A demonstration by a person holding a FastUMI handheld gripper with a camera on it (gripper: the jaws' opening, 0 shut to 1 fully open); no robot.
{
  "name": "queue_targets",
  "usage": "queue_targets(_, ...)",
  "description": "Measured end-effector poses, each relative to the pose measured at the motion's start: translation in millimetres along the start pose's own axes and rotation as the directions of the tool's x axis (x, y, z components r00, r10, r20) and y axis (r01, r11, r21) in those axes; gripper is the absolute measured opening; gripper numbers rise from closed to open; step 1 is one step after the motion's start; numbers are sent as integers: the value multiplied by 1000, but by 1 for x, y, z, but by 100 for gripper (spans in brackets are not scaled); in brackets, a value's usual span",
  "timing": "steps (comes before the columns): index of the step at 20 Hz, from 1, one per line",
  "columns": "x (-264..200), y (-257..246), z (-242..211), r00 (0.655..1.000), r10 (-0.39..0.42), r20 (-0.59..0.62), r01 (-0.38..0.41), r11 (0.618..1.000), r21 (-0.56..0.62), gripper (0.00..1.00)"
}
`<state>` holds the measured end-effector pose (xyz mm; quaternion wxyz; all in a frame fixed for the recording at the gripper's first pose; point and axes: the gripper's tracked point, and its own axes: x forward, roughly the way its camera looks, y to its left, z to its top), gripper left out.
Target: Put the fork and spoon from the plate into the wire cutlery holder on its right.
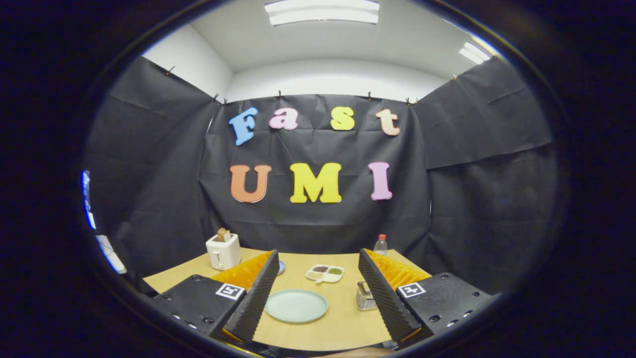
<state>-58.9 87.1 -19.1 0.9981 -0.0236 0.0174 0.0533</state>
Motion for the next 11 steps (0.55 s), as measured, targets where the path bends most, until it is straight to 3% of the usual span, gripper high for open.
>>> queue_targets(11, 6, 5, -6, 1000, 7, -11, -7, 1000, 7, 97)
